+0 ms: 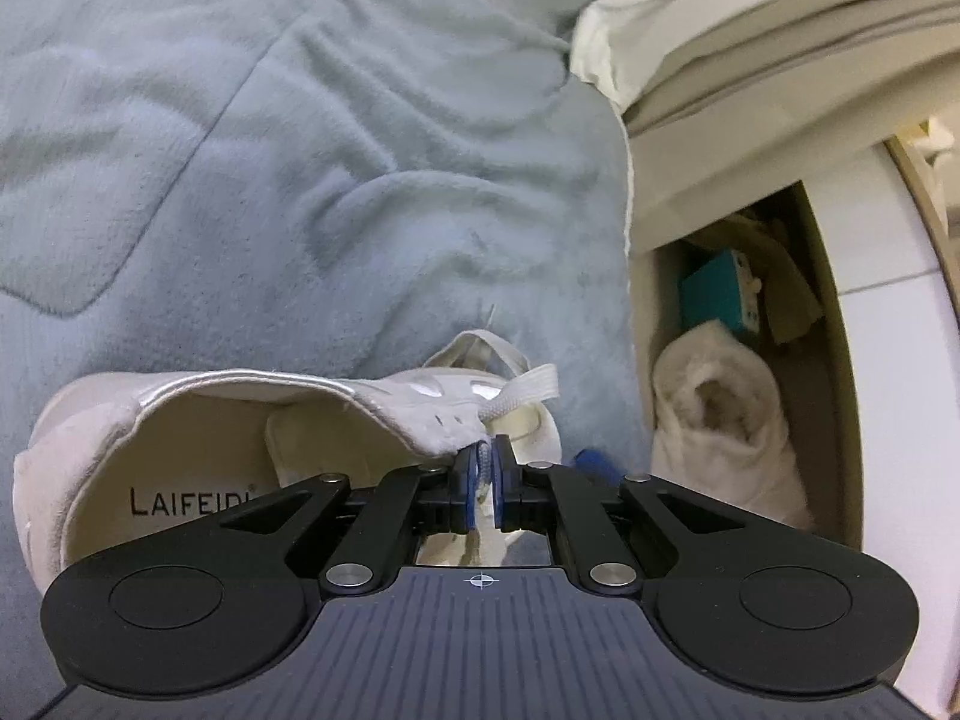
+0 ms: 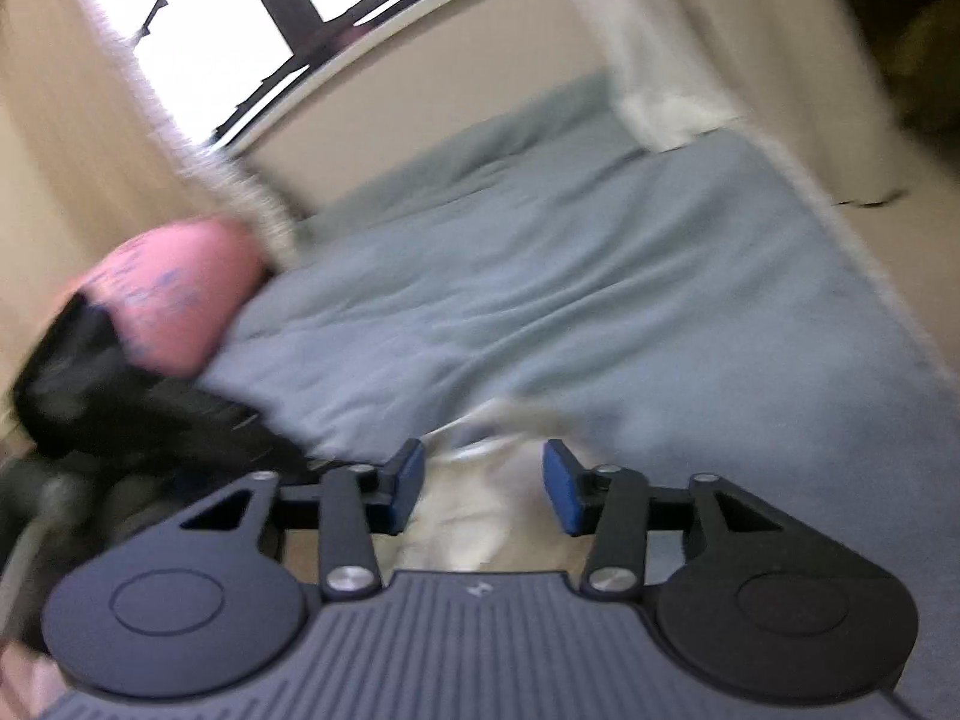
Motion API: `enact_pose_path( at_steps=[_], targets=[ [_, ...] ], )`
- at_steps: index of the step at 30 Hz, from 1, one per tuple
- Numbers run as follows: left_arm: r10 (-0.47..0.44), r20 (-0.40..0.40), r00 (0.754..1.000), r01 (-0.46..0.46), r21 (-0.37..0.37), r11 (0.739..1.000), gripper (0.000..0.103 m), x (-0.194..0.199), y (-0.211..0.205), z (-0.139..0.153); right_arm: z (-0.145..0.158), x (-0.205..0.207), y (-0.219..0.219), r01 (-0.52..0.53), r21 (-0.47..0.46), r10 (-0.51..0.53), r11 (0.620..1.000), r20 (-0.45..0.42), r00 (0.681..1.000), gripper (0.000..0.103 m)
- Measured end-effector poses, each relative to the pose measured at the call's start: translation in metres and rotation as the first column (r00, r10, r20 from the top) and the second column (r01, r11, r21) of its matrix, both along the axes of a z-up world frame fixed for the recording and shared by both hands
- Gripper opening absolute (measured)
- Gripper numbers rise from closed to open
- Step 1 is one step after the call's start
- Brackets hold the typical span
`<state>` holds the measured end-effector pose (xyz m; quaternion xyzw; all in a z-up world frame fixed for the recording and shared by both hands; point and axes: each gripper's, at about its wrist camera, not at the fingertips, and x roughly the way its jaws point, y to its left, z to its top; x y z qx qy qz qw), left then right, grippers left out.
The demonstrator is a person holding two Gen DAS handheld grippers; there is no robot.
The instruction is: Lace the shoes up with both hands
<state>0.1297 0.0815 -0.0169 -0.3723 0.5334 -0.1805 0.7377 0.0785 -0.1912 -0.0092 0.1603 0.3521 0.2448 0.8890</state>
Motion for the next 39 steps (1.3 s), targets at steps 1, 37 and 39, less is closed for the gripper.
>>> enact_pose_path(
  at_steps=[1,37,39],
  targets=[
    [0.0,-0.012,1.0,0.0,-0.004,1.0,0.005,0.002,0.0,0.0,0.0,0.0,0.001,-0.008,-0.005,0.008,1.0,0.001,1.0,0.038],
    [-0.156,0.168,0.973,0.104,0.282,0.954,0.004,-0.009,-0.032,0.025,-0.012,0.0,0.007,-0.056,-0.111,0.049,0.992,-0.063,0.997,0.06],
    [-0.152,0.17,0.974,0.105,0.26,0.96,0.003,-0.012,-0.029,0.024,-0.013,0.001,0.006,-0.053,-0.1,0.046,0.994,-0.07,0.996,0.062]
  ],
)
